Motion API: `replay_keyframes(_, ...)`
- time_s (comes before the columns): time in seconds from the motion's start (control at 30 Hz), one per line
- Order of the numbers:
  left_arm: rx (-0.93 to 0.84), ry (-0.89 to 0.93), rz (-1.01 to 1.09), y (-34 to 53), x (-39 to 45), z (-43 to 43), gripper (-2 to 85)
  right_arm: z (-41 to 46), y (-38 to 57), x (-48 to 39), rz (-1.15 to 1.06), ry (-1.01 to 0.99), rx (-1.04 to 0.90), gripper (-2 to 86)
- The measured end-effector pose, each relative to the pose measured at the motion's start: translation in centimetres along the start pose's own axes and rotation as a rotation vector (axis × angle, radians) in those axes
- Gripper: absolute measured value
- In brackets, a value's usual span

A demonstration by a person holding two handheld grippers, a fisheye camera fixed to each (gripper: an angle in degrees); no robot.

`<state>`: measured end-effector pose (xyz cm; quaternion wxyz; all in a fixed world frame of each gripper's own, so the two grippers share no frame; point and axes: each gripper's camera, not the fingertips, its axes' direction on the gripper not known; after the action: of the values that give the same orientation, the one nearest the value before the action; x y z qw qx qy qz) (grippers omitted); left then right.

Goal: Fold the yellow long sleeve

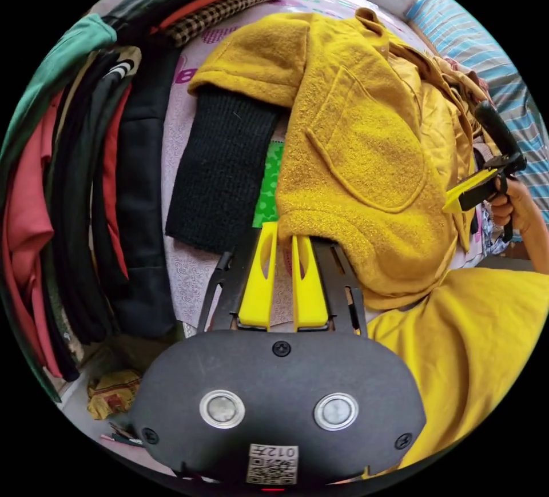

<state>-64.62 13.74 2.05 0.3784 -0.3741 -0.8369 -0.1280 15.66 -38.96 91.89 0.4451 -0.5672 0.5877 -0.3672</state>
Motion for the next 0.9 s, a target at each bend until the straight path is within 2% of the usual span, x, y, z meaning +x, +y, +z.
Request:
replay_keyframes(0.1, 0.017, 0.047, 0.016, 0.5, 0.0, 0.1, 0.3, -4.6, 0.2, -0.2, -0.051, 0.015, 0.172, 7.1)
replay_keyframes(0.17, 0.008, 0.045, 0.026, 0.4, 0.6, 0.0, 0.3, -10.5, -0.5, 0.3, -0.040, 0.037, 0.421, 8.3)
replay_keyframes(0.23, -0.004, 0.024, 0.046, 0.3, 1.4, -0.1, 0.3, -14.0, -1.8, 0.7, -0.020, 0.092, 0.577, 9.0)
replay_keyframes(0.33, -0.015, -0.003, 0.083, 0.2, 2.6, -0.3, 0.3, -16.7, -6.0, 1.8, 0.043, 0.233, 0.655, 10.0)
replay_keyframes(0.53, -0.033, -0.019, 0.092, 0.4, 4.5, -0.7, 0.3, -16.6, -13.4, 2.7, 0.073, 0.339, 0.664, 10.4)
replay_keyframes(0.7, -0.049, -0.043, 0.117, 0.6, 6.2, -1.1, 0.4, -14.1, -18.6, 2.3, 0.050, 0.459, 0.435, 4.7)
replay_keyframes(0.8, -0.042, -0.066, 0.134, 0.9, 7.5, -1.4, 0.4, -18.3, -20.1, -0.4, -0.017, 0.546, 0.461, 3.7)
replay_keyframes(0.9, -0.016, -0.115, 0.184, 1.1, 9.7, -1.7, 0.2, -21.9, -22.6, -2.7, -0.097, 0.609, 0.394, 3.3)
